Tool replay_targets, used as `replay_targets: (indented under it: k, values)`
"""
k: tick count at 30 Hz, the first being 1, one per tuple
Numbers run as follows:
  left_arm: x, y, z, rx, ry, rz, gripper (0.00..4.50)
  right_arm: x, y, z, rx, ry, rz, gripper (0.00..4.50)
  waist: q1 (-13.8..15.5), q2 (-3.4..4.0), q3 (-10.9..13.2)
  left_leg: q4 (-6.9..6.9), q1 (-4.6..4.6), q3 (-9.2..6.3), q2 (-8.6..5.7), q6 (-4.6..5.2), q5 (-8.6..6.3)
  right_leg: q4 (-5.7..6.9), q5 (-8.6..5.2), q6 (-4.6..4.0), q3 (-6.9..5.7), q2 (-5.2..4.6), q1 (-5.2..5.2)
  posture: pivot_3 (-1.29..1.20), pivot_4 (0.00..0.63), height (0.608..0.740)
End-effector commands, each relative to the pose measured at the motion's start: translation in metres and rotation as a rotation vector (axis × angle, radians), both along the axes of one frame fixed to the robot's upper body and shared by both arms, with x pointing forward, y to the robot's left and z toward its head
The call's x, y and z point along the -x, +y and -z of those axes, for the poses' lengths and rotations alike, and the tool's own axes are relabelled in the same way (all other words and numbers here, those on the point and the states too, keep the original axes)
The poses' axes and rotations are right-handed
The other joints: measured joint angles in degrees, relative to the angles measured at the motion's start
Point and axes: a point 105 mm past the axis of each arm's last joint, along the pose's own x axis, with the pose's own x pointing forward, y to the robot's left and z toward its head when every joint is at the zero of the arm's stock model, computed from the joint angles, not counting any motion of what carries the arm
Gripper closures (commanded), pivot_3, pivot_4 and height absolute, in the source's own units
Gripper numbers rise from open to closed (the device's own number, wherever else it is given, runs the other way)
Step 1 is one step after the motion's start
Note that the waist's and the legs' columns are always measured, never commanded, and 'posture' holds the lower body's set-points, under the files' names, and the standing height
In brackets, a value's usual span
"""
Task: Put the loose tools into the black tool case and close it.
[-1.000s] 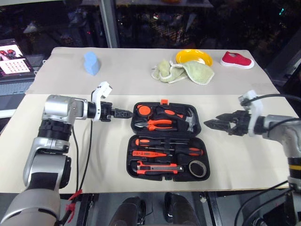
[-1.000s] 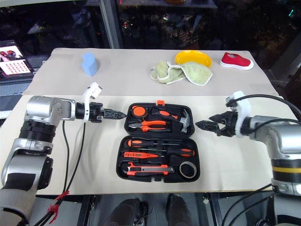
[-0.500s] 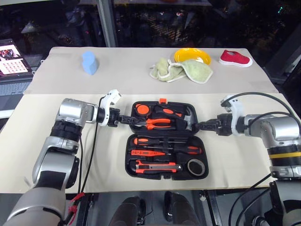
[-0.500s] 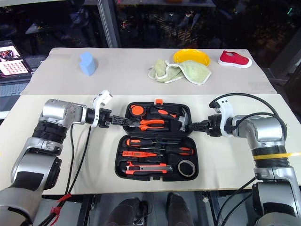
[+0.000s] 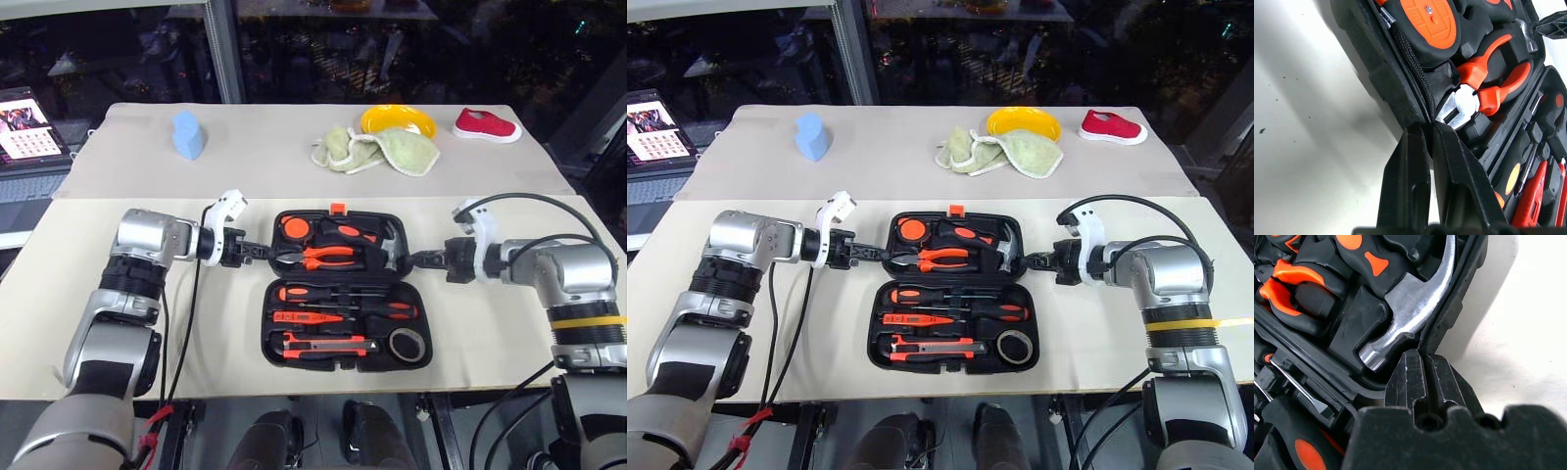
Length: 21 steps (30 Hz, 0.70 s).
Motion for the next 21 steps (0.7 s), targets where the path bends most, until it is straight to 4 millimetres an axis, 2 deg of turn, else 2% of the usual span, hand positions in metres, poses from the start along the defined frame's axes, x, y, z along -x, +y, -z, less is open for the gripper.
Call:
replay_targets:
  k: [1, 6, 11, 13, 16, 21]
  values:
    - [0.005, -0.015, -0.008, 0.060, -0.022, 0.054, 4.48, -0.006, 0.004, -0.033, -0.064, -0.135, -0.013, 4.50, 0.00, 0.00, 0.00, 0.00, -0.01, 0.01, 0.00, 0.00, 0.00, 0.00, 0.00, 0.00, 0.01, 0.00, -0.01, 0.00, 0.150, 0.732]
    - [0.003, -0.028, -0.024, 0.132, -0.116, 0.069, 4.48, -0.006, 0.015, -0.061, -0.123, -0.310, -0.046, 4.50, 0.13, 0.00, 0.01, -0.01, -0.11, 0.01, 0.00, 0.00, 0.00, 0.01, 0.00, 0.00, 0.01, 0.01, -0.12, 0.00, 0.150, 0.732]
    - [-0.006, -0.038, -0.053, 0.207, -0.331, 0.042, 4.48, -0.008, 0.022, -0.077, -0.161, -0.441, -0.020, 4.50, 0.38, 0.00, 0.01, 0.08, -0.60, 0.03, -0.02, 0.07, 0.09, 0.35, 0.00, -0.01, 0.02, 0.01, -0.66, 0.00, 0.150, 0.732]
    - [-0.004, -0.040, -0.057, 0.210, -0.388, 0.051, 4.48, -0.008, 0.023, -0.078, -0.157, -0.471, -0.019, 4.50, 0.41, 0.00, 0.01, 0.06, -0.79, 0.04, -0.03, 0.24, 0.20, 0.44, 0.01, -0.01, 0.02, 0.01, -0.88, 0.00, 0.150, 0.732]
    - [0.006, -0.047, -0.059, 0.192, -0.509, 0.088, 4.48, -0.003, 0.025, -0.061, -0.027, -0.539, -0.056, 4.50, 0.38, 0.00, 0.01, -0.01, -0.81, 0.03, -0.03, 0.30, 0.25, 0.39, 0.01, -0.01, -0.03, 0.08, -0.94, 0.00, 0.150, 0.732]
    - [0.026, -0.052, -0.049, 0.174, -0.638, 0.115, 4.48, 0.001, 0.026, -0.038, 0.038, -0.602, -0.019, 4.50, 0.21, 0.01, 0.01, -0.13, -0.79, 0.02, -0.03, 0.30, 0.25, 0.24, 0.00, 0.00, -0.12, 0.13, -0.94, 0.00, 0.150, 0.732]
